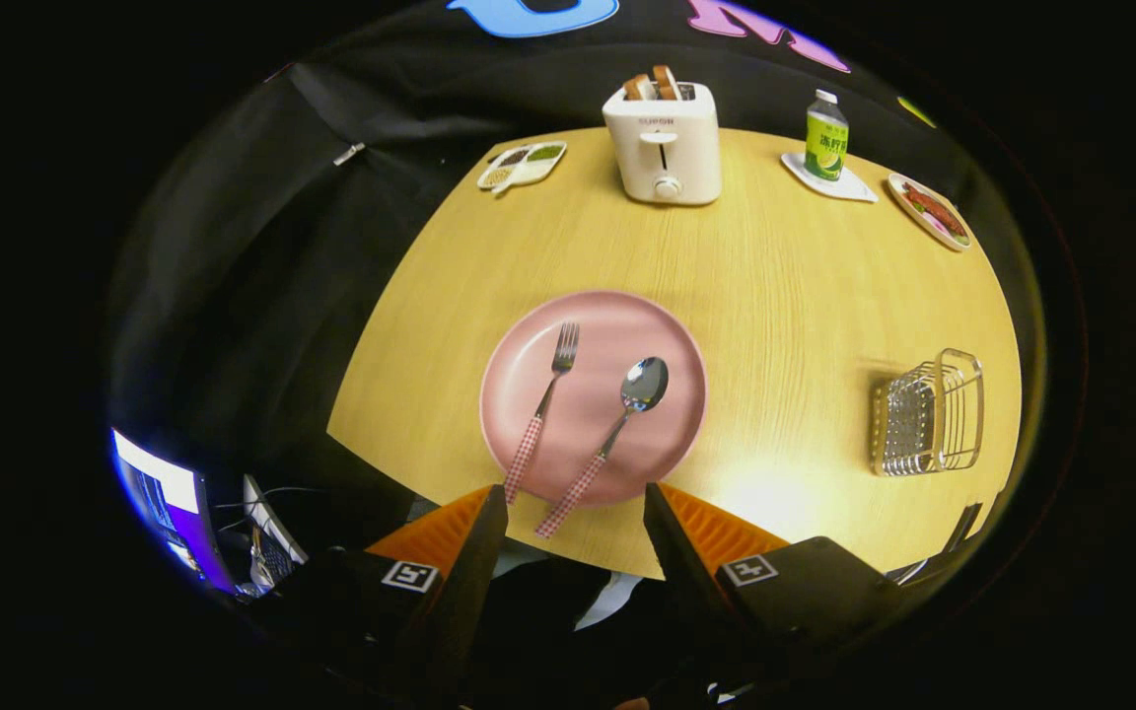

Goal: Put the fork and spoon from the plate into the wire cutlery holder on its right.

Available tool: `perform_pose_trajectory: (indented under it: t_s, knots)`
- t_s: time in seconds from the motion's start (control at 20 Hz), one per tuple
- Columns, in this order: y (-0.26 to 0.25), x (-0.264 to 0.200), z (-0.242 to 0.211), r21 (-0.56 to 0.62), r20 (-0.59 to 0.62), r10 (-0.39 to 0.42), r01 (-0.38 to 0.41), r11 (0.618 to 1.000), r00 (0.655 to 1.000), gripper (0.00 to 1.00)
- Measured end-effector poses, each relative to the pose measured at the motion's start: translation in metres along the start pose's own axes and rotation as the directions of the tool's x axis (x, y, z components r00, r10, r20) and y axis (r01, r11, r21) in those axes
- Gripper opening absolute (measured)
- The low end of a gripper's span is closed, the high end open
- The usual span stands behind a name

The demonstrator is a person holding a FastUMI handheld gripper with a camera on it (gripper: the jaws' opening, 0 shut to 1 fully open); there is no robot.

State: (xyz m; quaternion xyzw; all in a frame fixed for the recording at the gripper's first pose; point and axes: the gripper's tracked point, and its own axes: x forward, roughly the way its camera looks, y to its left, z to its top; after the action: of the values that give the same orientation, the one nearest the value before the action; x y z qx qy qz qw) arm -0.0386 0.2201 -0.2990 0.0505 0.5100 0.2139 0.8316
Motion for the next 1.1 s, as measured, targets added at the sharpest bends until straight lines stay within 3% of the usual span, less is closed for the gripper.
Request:
perform_pose_trajectory:
  t_s: [0.1, 0.3, 0.45, 0.7, 0.75, 1.1]
  knots:
    - [0.001, 0.019, -0.006, 0.011, -0.039, -0.006, 0.007, 1.0, 0.999, 0.77]
    - [0.0, 0.049, -0.016, -0.001, -0.098, -0.039, 0.039, 0.999, 0.994, 0.76]
    - [-0.005, 0.066, -0.022, -0.016, -0.139, -0.074, 0.072, 0.997, 0.988, 0.65]
    - [-0.014, 0.064, -0.017, -0.05, -0.138, -0.114, 0.108, 0.993, 0.984, 0.59]
    - [-0.016, 0.063, -0.017, -0.049, -0.134, -0.118, 0.113, 0.992, 0.984, 0.52]
    - [-0.018, 0.07, -0.012, -0.081, -0.14, -0.148, 0.138, 0.987, 0.979, 0.55]
